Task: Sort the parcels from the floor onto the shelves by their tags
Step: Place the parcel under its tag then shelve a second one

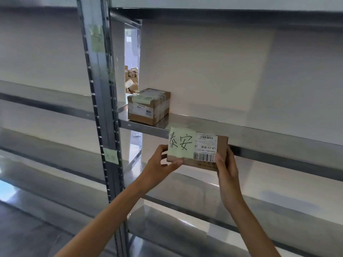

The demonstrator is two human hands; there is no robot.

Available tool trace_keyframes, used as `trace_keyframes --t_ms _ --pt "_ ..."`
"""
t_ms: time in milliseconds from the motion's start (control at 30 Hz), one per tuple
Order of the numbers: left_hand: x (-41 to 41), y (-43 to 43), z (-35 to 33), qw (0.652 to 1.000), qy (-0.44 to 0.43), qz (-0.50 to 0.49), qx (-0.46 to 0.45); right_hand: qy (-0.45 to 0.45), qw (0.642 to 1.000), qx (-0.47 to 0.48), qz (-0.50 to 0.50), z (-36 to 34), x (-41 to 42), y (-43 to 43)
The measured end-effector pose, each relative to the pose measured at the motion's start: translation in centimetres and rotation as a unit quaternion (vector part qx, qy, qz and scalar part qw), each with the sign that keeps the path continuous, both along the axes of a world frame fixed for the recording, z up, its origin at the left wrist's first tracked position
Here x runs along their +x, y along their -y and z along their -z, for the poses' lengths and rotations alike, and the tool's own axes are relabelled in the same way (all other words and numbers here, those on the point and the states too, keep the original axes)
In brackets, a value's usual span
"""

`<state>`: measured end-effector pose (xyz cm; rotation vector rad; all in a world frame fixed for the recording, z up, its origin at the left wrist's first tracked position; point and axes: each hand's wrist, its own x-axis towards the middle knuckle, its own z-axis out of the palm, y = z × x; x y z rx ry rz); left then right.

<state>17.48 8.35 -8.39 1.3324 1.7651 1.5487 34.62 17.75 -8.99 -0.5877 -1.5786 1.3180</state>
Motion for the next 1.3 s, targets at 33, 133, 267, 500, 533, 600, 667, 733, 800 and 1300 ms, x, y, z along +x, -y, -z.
trace_keyframes --t_ms 33,133,267,500,533,600,667,733,800,1300 --pt "-1.2 0.4 0.2 1.000 -0.001 0.007 -0.008 -0.001 1.000 -0.008 0.006 0.3 -1.1 0.6" --pt "-5.0 1.7 1.0 0.999 -0.002 0.029 -0.024 -0.011 1.000 -0.026 0.013 1.5 -4.4 2.2" --pt "-9.3 3.8 2.2 0.998 0.006 0.047 -0.051 -0.013 0.998 -0.053 0.019 3.2 -8.3 4.4" --pt "-13.2 6.4 4.7 0.994 0.040 0.069 -0.077 0.027 0.995 -0.098 0.018 5.4 -11.8 6.7" --pt "-13.4 6.5 5.0 0.993 0.044 0.071 -0.080 0.032 0.994 -0.105 0.021 5.7 -11.9 6.8" --pt "-13.7 6.4 5.4 0.993 0.045 0.067 -0.085 0.034 0.993 -0.114 0.021 6.0 -12.1 6.9" --pt "-13.8 6.1 5.6 0.993 0.043 0.067 -0.089 0.032 0.992 -0.124 0.018 6.3 -12.0 6.6" --pt "-13.7 5.9 5.6 0.992 0.043 0.074 -0.097 0.037 0.990 -0.132 0.019 6.6 -11.9 6.3" --pt "-13.6 5.7 5.8 0.991 0.041 0.075 -0.103 0.045 0.989 -0.140 0.019 7.0 -11.9 5.9" --pt "-15.6 4.1 8.8 0.984 -0.030 0.000 -0.176 0.133 0.973 -0.188 -0.018 10.8 -13.9 4.0"
